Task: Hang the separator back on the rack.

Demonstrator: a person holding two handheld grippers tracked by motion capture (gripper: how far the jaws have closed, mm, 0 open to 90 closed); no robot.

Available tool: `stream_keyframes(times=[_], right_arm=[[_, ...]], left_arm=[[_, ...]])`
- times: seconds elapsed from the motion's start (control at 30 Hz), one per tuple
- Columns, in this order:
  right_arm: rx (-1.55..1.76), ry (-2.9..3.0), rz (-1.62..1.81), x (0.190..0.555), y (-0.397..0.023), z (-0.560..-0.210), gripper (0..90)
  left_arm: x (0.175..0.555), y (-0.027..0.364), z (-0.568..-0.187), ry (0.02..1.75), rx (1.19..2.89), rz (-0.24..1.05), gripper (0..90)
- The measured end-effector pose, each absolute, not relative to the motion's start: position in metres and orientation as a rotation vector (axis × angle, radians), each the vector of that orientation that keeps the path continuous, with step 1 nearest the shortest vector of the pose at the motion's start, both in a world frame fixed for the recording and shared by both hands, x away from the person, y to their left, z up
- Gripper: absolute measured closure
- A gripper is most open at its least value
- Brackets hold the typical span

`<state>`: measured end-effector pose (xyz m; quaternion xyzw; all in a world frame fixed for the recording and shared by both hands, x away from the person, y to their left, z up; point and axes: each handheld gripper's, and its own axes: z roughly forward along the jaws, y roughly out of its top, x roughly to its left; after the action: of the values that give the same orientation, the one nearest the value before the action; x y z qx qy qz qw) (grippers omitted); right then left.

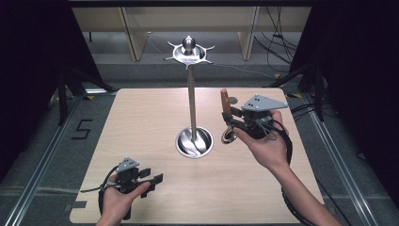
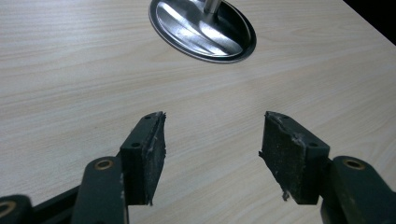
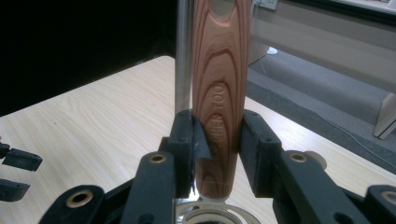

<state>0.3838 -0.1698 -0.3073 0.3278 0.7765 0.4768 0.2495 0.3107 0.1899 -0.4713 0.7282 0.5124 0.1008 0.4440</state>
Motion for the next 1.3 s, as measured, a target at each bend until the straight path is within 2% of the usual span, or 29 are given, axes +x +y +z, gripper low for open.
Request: stream_keyframes(times=[1.3], right_arm=[[0.853, 2.086, 1.342, 0.396, -0.172, -0.285, 68.7]], left_arm=[[0.311, 0.19, -0.471, 1.269, 1.806, 0.247, 39.0]])
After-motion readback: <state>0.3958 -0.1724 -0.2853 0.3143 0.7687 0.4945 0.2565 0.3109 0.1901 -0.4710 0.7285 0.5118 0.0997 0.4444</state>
